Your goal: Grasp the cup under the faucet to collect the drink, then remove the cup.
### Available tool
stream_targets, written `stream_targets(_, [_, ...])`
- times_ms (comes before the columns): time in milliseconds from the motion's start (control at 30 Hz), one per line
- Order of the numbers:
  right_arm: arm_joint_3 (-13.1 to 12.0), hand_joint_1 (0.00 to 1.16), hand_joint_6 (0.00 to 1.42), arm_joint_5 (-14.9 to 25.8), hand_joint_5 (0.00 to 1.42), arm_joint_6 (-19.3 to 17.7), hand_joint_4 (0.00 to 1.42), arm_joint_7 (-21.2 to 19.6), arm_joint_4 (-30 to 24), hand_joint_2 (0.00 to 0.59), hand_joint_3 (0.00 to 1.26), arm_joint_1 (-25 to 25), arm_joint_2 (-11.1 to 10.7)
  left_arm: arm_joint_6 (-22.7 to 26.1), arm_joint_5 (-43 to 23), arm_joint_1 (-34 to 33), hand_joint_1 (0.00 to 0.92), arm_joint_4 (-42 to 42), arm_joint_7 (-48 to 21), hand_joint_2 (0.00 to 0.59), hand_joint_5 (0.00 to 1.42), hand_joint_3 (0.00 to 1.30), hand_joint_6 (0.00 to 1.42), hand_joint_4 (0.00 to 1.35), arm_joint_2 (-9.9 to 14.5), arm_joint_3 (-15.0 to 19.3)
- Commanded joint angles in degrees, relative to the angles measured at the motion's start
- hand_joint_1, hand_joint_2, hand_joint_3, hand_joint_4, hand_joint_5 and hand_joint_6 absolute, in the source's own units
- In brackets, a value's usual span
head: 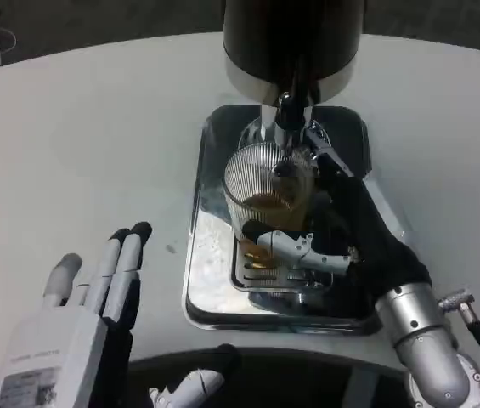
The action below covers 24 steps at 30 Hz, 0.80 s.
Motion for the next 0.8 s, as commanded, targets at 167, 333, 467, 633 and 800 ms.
stream_targets(167, [0.32,0.97,1.21,1.40,0.72,-0.67,0.52,-0.87,2.44,0.176,0.31,0.01,1.91,1.24,-0.20,-0.37,0.000,-1.49,-1.97,0.155,0.12,0.03,0.00,0.00,-0.20,1.27])
stream_targets(333, [-0.62,1.07,1.41,1.79,0.94,-1.35,0.71,-2.97,2.18,0.193,0.46,0.46,2.61,1.65,-0.06,-1.49,0.000,-1.72,-3.17,0.154,0.12,0.03,0.00,0.00,-0.01,1.59])
stream_targets(467, [-1.52,1.12,1.42,2.13,1.09,-1.27,0.87,-4.08,0.97,0.202,0.60,0.87,2.62,1.92,-0.11,-1.89,0.000,-1.50,-3.18,0.153,0.12,0.03,0.00,0.00,-0.53,1.41])
stream_targets(633, [-2.30,1.13,1.42,2.72,1.20,-1.35,0.97,-4.11,-0.72,0.148,0.72,1.34,2.75,2.06,0.34,-2.10,0.000,-1.28,-3.15,0.157,0.12,0.03,0.00,0.00,-0.91,0.94])
stream_targets(800, [-2.96,1.14,1.42,3.75,1.25,-1.02,1.02,-3.32,-3.34,0.118,0.79,2.00,2.92,2.01,0.46,-2.37,0.000,-0.93,-2.93,0.158,0.12,0.03,0.00,0.00,-1.23,0.48])
